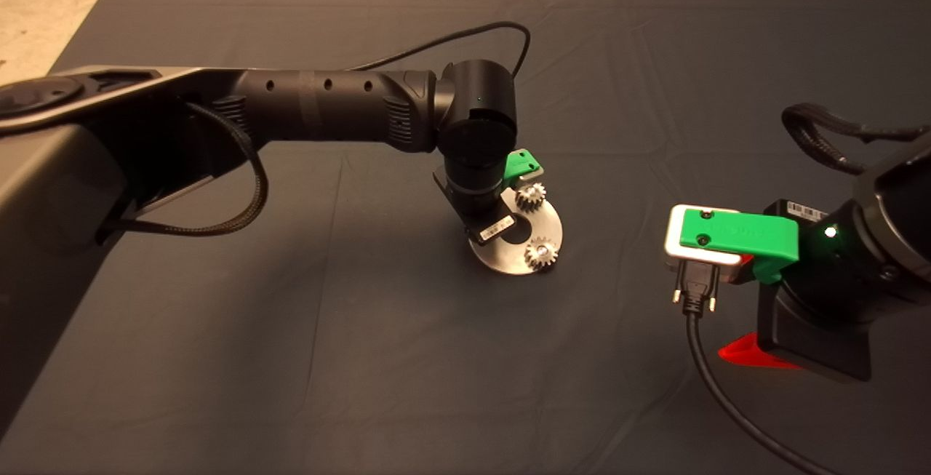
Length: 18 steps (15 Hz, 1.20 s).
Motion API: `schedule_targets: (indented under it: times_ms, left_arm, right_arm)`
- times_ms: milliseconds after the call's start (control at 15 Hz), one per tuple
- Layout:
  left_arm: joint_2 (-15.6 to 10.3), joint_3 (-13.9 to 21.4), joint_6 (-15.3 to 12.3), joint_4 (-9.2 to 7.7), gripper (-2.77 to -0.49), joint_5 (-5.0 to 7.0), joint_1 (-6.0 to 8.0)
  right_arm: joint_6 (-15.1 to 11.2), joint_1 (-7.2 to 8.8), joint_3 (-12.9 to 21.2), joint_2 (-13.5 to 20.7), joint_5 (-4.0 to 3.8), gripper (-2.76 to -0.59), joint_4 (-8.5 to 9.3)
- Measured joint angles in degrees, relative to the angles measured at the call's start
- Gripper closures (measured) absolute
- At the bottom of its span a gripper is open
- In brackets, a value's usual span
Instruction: Install three planetary gears onto the carrier pins
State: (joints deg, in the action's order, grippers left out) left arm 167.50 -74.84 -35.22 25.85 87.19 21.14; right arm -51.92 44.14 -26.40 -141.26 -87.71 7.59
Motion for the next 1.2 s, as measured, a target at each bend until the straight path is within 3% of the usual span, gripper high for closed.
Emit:
schedule_targets:
  times_ms: [133, 200, 400, 533, 667, 867, 1000, 1133, 1200]
  left_arm:
    - [0.0, 0.0, 0.4, -2.82, -1.45, 0.05, 0.6]
    - [0.0, 0.1, 0.7, -4.57, -1.45, 0.1, 1.43]
    - [-0.1, 2.2, 1.2, -7.81, -1.45, 0.11, 4.08]
    - [-0.8, 5.5, 1.2, -10.66, -1.46, 0.05, 4.27]
    - [-2.8, 10.8, -0.1, -12.23, -1.46, 0.1, 4.3]
    - [-5.7, 22.0, -5.6, -13.54, -1.46, 0.29, 4.66]
    - [-5.9, 27.5, -12.5, -14.25, -1.46, 0.22, 5.62]
    - [-6.4, 32.3, -18.6, -15.14, -1.46, 0.21, 8.72]
    - [-6.6, 34.1, -20.2, -16.16, -1.46, 0.18, 11.48]
  right_arm:
    - [0.0, -0.01, 0.0, 0.0, 0.0, -1.76, 0.0]
    - [0.0, 0.01, 0.0, 0.0, 0.0, -1.76, 0.0]
    - [0.0, -0.01, 0.0, 0.0, 0.01, -1.76, 0.0]
    - [0.0, 0.01, 0.0, 0.0, 0.0, -1.76, 0.0]
    - [0.0, 0.01, 0.0, 0.0, 0.0, -1.76, 0.0]
    - [-0.7, -0.01, 0.0, -0.2, 0.0, -1.76, 0.0]
    - [-4.2, -0.01, 0.0, -2.4, -0.17, -1.76, 0.0]
    - [-7.9, -0.03, -0.1, -7.9, -0.43, -1.76, 0.0]
    - [-9.2, -0.03, 0.0, -11.0, -0.28, -1.76, 0.0]
